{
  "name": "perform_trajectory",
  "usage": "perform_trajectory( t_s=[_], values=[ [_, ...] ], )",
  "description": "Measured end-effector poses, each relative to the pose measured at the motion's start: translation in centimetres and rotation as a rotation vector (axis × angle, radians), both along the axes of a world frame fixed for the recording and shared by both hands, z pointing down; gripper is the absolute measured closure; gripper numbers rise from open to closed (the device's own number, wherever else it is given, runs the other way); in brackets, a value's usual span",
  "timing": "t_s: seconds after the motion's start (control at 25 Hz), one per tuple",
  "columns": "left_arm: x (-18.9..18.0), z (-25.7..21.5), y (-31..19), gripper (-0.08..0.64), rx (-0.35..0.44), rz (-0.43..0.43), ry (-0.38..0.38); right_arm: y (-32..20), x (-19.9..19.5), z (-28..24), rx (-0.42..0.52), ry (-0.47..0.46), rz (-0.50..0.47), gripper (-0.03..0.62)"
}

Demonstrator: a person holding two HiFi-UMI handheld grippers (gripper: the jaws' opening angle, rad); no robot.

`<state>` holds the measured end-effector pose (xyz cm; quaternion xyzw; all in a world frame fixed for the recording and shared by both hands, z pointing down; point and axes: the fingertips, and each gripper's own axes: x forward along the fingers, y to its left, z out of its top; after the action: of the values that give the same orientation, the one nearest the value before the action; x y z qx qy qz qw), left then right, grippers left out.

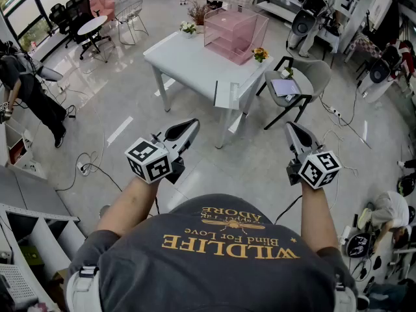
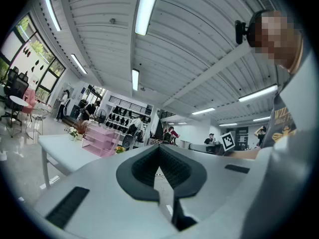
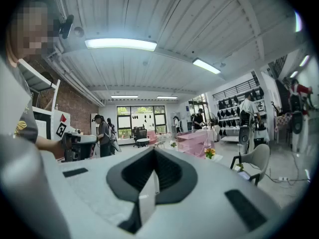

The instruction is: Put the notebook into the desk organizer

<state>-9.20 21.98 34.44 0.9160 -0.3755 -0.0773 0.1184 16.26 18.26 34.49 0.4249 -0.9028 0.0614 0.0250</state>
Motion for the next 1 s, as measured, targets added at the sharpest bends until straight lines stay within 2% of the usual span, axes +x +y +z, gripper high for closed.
perform_trajectory(
  t_s=[0.84, 1.0],
  values=[
    [0.7, 0.0, 0.0, 0.558, 0.011, 0.004, -0.018, 0.3, 0.7, -0.2, 0.024, -0.026, 0.0, 0.592],
    [1.2, -0.4, -0.2, 0.557, 0.025, -0.023, -0.034, 0.6, 1.2, -0.2, 0.029, -0.021, -0.004, 0.592]
  ],
)
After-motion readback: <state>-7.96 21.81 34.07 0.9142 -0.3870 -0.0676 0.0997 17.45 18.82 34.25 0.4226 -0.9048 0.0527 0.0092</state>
